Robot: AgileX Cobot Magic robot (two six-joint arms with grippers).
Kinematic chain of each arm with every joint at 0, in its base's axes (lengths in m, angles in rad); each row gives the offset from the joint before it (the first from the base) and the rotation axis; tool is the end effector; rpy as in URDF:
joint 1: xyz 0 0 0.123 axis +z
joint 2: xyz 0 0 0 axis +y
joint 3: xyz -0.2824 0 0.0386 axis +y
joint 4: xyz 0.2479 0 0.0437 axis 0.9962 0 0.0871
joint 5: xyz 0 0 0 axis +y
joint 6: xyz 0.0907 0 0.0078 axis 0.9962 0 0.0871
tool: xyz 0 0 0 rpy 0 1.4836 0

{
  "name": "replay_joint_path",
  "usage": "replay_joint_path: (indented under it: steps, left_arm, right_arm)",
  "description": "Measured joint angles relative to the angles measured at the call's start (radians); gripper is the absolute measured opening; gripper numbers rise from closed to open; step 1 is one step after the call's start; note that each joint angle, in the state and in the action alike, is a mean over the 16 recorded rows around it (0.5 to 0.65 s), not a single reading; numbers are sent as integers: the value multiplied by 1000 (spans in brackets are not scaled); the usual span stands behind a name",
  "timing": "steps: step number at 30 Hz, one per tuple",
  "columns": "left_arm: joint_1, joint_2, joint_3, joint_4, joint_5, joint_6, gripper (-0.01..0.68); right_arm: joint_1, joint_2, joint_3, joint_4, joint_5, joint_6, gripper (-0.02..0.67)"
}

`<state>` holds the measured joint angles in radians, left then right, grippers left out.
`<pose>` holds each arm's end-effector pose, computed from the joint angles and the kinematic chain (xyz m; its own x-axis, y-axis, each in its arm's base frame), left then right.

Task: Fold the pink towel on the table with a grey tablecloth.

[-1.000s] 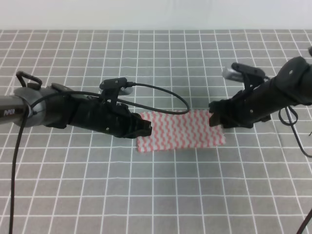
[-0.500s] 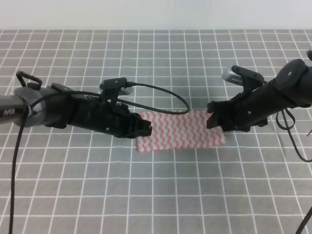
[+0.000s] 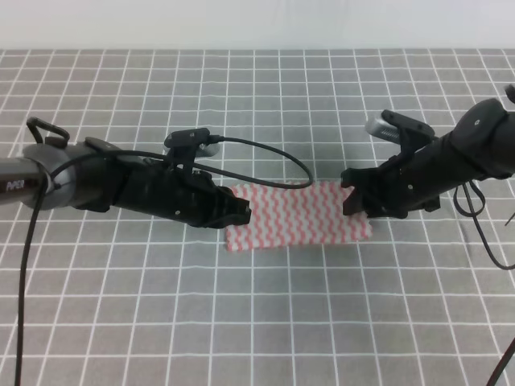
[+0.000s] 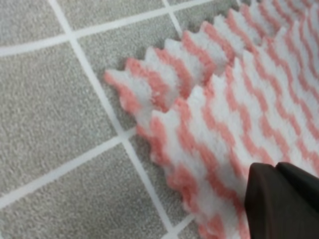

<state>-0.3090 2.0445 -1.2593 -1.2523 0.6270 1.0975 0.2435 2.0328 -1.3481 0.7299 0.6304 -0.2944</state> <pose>0.3799 -0.1746 0.1522 -0.8053 0.1817 -0.5643 0.5059 0.7069 -0.4944 0.3973 0.1356 0.1612 -0.9449 0.0736 -0.3189 -0.0938 0.8726 0.4794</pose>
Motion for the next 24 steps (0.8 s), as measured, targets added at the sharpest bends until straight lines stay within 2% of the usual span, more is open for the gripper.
replay_joint_path:
  steps: [8,12,24]
  left_arm:
    - [0,-1,0,0,0,0,-3]
    - [0,-1,0,1,0,0,-3]
    - [0,0,0,3,0,0,-3]
  right_arm:
    - [0,4,-11,-1,4,1,45]
    - [0,5,-33,8,18,1,4]
    - [12,5,-103,105,85,-21,-12]
